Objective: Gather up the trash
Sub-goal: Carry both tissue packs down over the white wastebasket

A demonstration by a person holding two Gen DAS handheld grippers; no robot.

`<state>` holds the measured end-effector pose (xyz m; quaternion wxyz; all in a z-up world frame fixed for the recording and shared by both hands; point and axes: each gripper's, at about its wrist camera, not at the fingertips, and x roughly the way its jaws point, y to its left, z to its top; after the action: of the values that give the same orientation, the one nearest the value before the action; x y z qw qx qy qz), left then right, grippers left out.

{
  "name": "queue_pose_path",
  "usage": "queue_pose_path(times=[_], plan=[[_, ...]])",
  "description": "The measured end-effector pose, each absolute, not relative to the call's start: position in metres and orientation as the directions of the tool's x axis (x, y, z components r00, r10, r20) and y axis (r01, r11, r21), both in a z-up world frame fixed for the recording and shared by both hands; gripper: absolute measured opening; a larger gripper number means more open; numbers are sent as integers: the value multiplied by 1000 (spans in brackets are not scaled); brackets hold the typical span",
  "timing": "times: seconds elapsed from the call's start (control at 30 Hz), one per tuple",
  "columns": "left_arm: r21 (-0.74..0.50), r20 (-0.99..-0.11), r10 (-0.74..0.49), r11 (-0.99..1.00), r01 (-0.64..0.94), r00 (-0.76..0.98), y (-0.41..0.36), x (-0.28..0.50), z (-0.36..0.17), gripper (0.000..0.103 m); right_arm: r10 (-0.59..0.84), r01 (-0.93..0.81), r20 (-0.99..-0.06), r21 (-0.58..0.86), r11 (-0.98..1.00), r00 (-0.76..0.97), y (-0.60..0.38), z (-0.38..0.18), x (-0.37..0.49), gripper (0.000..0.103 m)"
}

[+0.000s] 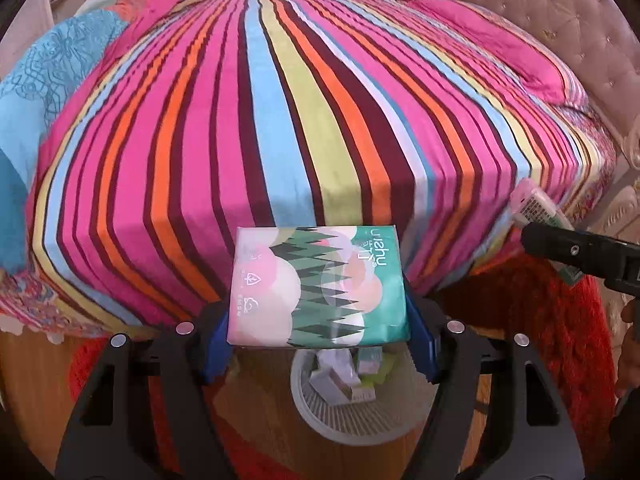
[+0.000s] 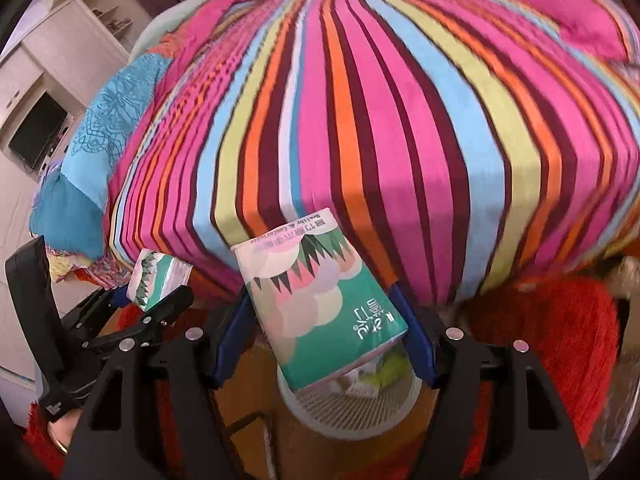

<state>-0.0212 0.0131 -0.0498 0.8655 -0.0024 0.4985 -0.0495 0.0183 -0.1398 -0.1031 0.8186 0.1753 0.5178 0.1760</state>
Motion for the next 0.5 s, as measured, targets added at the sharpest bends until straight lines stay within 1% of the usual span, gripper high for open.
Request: queue_pose_path(times=[0.13, 0.2, 0.3, 0.5], plan=[[-89, -882, -116, 993, 81, 456, 12, -35, -59, 69, 457, -98, -813, 454, 885, 360, -133, -115, 5, 64], [-101, -890, -126, 992, 81, 439, 10, -42, -64, 69, 472, -86, -818, 472, 877, 327, -131, -124, 1, 64], [-110, -900, -138, 990, 92, 413, 6, -48, -72, 69, 486, -61, -827, 490, 869, 281, -130, -135, -2, 64], [-116, -922, -147, 988, 105, 358, 0, -49, -87, 69, 478, -35, -851, 483, 875, 216, -126, -153, -6, 64]])
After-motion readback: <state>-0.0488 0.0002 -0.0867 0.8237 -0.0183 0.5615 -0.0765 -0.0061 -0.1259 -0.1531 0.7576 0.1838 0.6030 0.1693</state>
